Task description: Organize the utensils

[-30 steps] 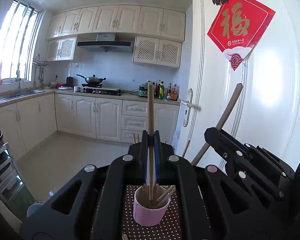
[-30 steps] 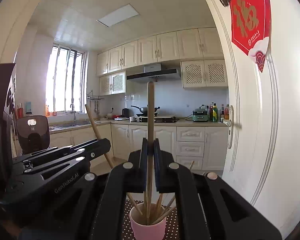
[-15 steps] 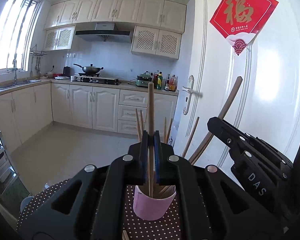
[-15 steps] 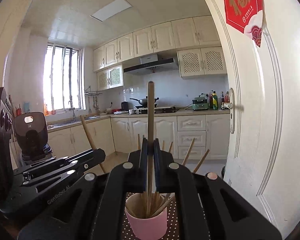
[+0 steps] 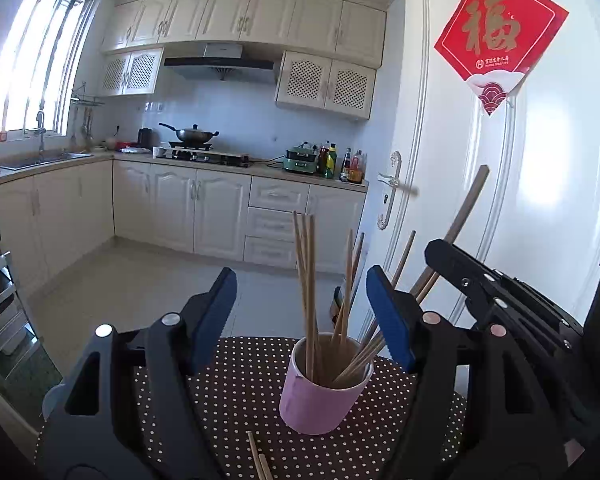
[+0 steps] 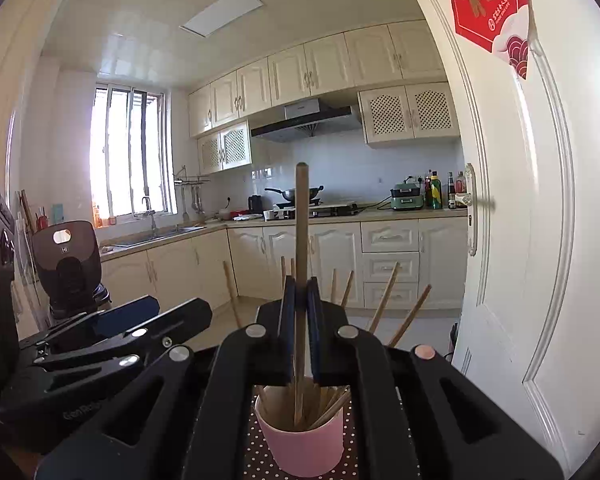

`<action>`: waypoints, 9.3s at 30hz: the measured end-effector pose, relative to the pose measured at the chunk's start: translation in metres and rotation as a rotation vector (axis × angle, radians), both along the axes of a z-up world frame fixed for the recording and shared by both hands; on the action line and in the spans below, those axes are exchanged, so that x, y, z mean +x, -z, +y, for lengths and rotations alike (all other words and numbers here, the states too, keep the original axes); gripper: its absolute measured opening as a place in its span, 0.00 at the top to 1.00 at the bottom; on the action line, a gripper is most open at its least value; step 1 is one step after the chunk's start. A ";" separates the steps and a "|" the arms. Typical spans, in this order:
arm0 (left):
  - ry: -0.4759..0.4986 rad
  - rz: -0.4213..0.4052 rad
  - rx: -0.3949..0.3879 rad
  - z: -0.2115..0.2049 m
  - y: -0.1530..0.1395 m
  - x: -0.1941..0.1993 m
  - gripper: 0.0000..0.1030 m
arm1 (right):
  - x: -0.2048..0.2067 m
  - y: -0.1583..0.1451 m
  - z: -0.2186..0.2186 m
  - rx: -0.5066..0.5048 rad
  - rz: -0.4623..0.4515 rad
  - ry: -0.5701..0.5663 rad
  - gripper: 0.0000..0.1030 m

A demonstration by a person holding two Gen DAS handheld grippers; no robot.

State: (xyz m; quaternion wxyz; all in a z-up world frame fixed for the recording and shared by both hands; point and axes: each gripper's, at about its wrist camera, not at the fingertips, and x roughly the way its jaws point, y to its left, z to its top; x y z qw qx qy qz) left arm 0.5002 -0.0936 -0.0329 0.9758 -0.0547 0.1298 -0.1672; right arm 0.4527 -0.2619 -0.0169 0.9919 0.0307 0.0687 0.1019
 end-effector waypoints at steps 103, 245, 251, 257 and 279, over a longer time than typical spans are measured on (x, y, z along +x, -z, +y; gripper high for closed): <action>-0.107 0.760 0.243 0.002 0.155 0.026 0.35 | -0.012 0.157 0.008 -0.023 0.832 -0.162 0.61; -0.028 0.029 0.061 0.003 -0.015 -0.051 0.93 | -0.019 0.000 0.000 0.007 0.103 0.035 0.83; -0.078 0.040 0.071 0.027 -0.027 -0.083 0.93 | -0.059 -0.027 -0.001 0.017 0.058 0.016 0.65; -0.139 0.036 0.053 0.056 -0.028 -0.139 0.34 | -0.112 -0.035 0.008 -0.023 0.071 -0.020 0.50; -0.266 -0.139 0.175 0.082 -0.047 -0.368 0.06 | -0.302 -0.027 0.062 -0.135 -0.066 -0.049 0.09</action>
